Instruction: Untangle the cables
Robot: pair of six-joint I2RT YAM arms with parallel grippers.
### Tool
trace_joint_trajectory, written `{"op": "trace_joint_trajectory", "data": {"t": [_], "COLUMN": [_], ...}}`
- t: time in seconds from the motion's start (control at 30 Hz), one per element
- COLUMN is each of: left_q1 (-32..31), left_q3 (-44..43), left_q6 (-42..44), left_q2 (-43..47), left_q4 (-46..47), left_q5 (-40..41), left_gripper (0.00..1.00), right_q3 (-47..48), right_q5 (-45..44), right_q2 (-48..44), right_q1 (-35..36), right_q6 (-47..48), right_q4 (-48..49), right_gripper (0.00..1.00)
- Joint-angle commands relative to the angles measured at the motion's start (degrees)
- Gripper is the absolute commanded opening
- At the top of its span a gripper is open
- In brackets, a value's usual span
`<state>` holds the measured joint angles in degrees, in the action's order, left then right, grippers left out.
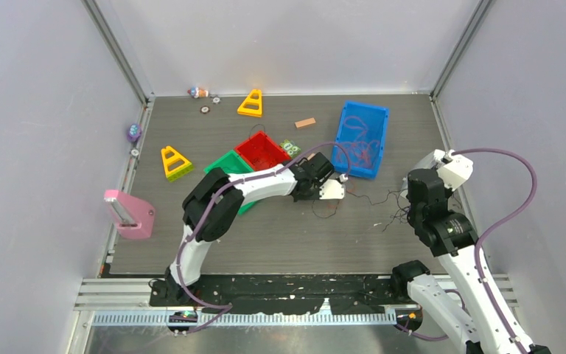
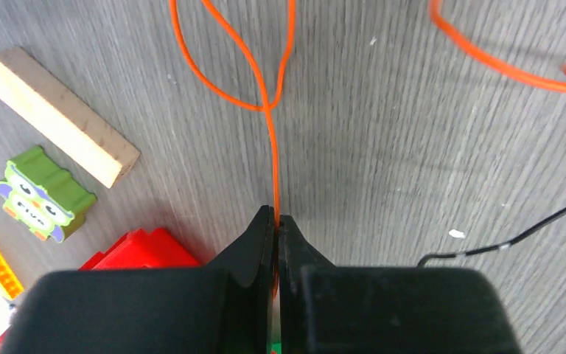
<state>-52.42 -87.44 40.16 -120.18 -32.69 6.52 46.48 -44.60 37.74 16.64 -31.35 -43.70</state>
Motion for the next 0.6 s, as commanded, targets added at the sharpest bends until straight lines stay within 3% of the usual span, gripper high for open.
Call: {"op": "trace_joint_trajectory", "data": {"t": [0.0,0.33,0.57], "left_q1": [0.2,0.2,0.2], "left_q3": [0.9,13.4,14.8], "left_q6": [-1.5,-9.5,-19.9], "left_q2": [4.6,25.5,37.4], "left_q4": [2.8,18.5,17.6], "left_q5": [3.2,1.7,-2.4], "left_gripper": [0.00,0.00,0.00], "right_q3": [-1.7,-5.1,-6.4], "right_q5": [1.2,18.8,22.9], "right_q2": [-0.2,1.8,4.6], "right_q1": [-0.2,-0.2,-0.2], "right_q6": [0.4,6.7,6.9], "right_q4": [2.8,9.9,11.3], "right_gripper": [0.10,0.11,0.11]}}
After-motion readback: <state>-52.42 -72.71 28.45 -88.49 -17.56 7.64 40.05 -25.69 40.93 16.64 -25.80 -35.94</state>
